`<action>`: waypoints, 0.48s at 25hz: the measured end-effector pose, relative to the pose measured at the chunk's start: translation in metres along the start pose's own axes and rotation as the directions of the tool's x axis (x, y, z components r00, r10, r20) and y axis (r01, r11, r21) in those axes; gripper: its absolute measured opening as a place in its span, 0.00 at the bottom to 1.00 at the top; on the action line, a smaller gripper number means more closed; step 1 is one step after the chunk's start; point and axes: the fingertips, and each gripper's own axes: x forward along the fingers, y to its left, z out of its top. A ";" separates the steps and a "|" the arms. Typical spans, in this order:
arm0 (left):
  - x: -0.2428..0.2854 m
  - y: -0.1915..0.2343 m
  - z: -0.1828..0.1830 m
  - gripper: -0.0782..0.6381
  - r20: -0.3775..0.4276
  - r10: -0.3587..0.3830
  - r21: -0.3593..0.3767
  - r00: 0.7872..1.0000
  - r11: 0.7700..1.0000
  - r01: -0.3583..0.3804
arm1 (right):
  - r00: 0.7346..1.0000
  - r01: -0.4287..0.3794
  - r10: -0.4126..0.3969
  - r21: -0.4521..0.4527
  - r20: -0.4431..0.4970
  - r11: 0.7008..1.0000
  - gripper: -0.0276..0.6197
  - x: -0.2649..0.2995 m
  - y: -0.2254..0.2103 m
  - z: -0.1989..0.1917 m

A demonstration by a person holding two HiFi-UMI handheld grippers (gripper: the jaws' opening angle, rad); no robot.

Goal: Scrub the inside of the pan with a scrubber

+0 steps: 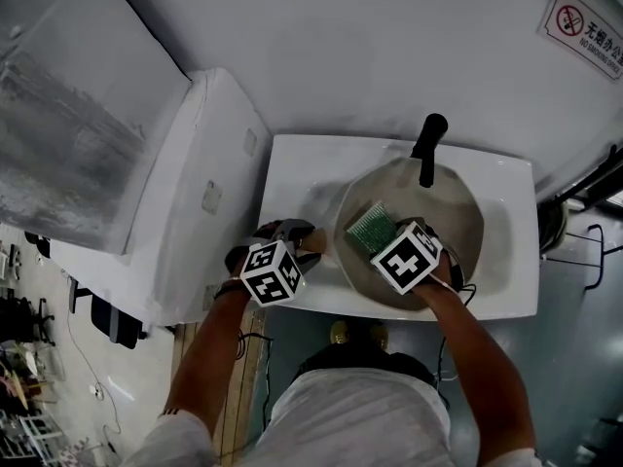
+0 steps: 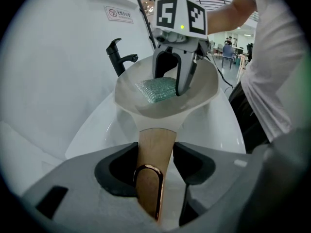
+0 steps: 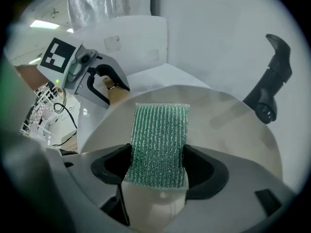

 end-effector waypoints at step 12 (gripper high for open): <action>0.000 0.000 0.000 0.44 -0.001 0.003 -0.003 1.000 1.000 -0.003 | 0.994 0.025 -0.023 0.011 -0.109 1.000 0.57 0.018 -0.007 -0.031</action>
